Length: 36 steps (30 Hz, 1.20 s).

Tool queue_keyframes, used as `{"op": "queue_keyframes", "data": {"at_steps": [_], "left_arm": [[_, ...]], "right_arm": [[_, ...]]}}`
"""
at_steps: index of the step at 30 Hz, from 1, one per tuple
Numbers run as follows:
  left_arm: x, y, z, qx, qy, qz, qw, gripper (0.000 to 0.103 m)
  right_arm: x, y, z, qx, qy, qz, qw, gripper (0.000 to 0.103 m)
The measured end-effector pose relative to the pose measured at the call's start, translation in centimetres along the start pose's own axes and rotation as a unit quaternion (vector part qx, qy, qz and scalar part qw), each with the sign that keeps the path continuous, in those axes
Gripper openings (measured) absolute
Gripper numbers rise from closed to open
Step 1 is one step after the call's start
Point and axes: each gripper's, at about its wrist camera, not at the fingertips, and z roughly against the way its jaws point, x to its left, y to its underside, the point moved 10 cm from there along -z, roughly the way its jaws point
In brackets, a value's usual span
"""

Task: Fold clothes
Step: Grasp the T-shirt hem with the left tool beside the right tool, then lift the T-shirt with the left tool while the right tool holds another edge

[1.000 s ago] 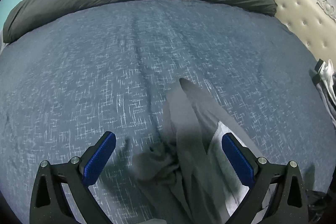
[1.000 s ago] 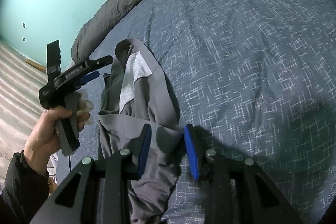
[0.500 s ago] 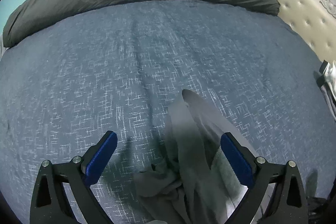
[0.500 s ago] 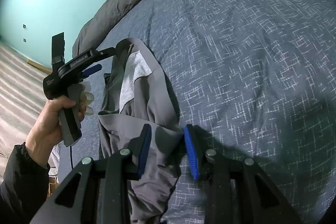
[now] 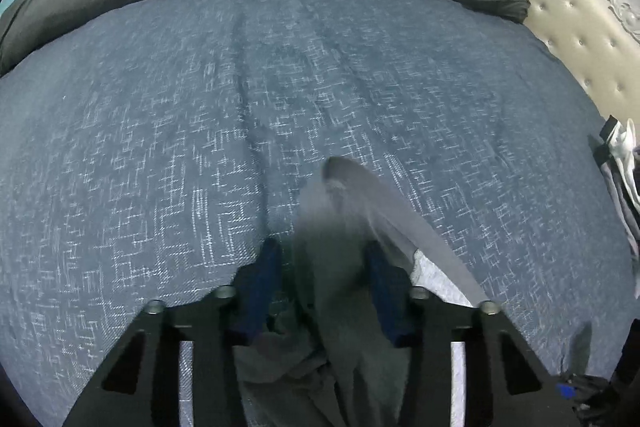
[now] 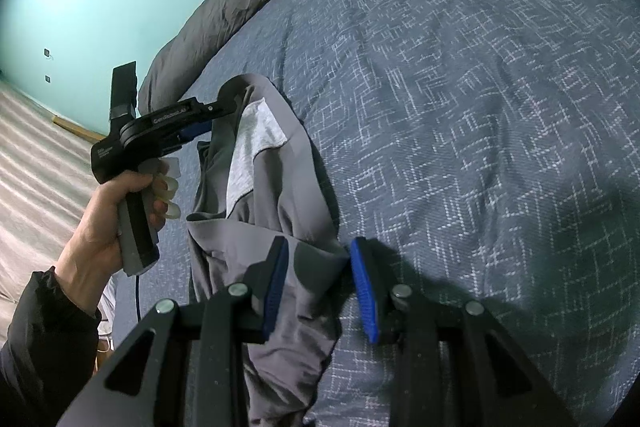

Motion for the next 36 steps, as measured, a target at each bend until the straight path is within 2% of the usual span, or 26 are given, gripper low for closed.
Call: {"op": "queue_keyframes", "data": {"at_steps": [4, 7, 10, 12, 15, 20, 26, 31, 36], "left_arm": [[-0.5, 0.0, 0.5, -0.004, 0.003, -0.010, 0.9999, 0.016], [-0.5, -0.2, 1.5, -0.013, 0.000, -0.015, 0.9998, 0.010], [0.1, -0.3, 3.3, -0.022, -0.007, -0.015, 0.9996, 0.007], [0.5, -0.3, 4.7, -0.029, -0.012, -0.015, 0.9994, 0.007], [1.2, -0.4, 6.7, -0.038, -0.018, -0.015, 0.9990, 0.006], [2.5, -0.1, 10.9, -0.058, -0.031, -0.013, 0.9978, 0.005], [4.1, 0.6, 18.1, -0.087, -0.043, 0.002, 0.9953, 0.005], [5.1, 2.1, 24.9, -0.113, -0.049, 0.012, 0.9923, 0.005], [5.8, 4.7, 31.8, -0.134, -0.054, 0.020, 0.9894, 0.005]], "right_arm": [[0.1, 0.0, -0.5, 0.003, 0.003, 0.003, 1.000, 0.032], [0.2, 0.0, -1.0, 0.003, 0.009, 0.009, 1.000, 0.032], [0.4, 0.1, -1.6, 0.007, 0.012, 0.017, 1.000, 0.032], [0.8, 0.3, -1.8, 0.011, 0.013, 0.029, 0.999, 0.013], [1.3, 0.6, -2.2, 0.017, 0.013, 0.047, 0.999, 0.005], [2.6, 0.1, -1.7, 0.004, -0.003, 0.057, 0.998, 0.005], [4.7, -2.6, 2.3, -0.056, -0.030, 0.074, 0.995, 0.005], [7.4, -4.2, 5.9, -0.094, -0.061, 0.098, 0.989, 0.005], [11.0, -4.1, 9.0, -0.116, -0.099, 0.134, 0.979, 0.005]]}}
